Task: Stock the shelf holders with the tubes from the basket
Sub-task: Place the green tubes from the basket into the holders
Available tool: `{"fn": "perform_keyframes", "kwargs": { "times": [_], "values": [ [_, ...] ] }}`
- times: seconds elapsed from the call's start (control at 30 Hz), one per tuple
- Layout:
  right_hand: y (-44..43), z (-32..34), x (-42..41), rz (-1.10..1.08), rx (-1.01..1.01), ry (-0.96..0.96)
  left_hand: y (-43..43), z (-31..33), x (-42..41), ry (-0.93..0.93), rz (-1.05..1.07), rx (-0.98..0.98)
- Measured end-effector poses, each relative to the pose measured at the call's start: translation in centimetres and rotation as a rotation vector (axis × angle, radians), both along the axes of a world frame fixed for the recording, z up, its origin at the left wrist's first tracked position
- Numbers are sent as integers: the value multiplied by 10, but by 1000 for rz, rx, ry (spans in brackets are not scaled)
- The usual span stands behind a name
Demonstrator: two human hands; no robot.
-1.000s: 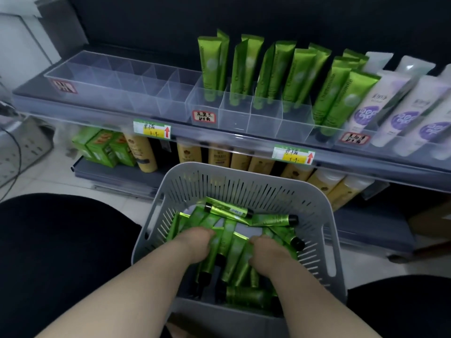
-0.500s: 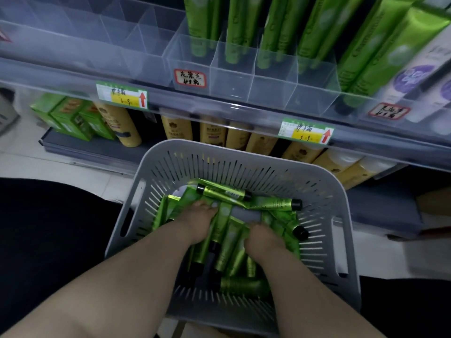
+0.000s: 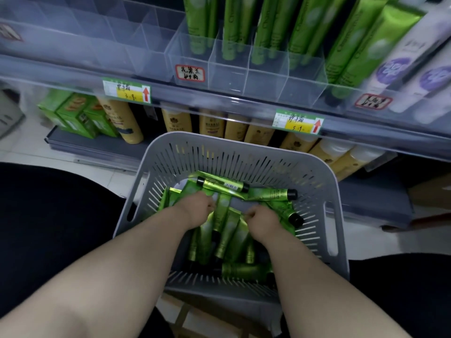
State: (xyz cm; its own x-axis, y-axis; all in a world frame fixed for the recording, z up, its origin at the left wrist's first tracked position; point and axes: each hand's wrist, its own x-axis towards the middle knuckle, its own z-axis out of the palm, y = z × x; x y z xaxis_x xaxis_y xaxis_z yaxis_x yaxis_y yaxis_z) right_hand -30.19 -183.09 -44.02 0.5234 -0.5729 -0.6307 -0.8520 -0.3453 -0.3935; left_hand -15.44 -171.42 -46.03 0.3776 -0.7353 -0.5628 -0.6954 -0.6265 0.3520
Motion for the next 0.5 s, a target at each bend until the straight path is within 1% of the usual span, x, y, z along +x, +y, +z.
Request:
{"fn": "perform_keyframes", "kwargs": {
  "times": [0.1,0.2,0.3,0.4,0.5],
  "values": [
    [4,14,-2,25,-29,-59,3,15,-8,39,66,-33],
    [9,31,-4,22,-71,-133,4,32,-20,41,70,-100],
    [8,51,-5,15,-132,-203,7,54,-29,-29,81,-233],
    [6,77,-5,60,-227,-285,12,78,-36,-107,108,-385],
    [2,109,-5,131,-333,-357,13,102,-41,-154,181,-540]
  ]
}}
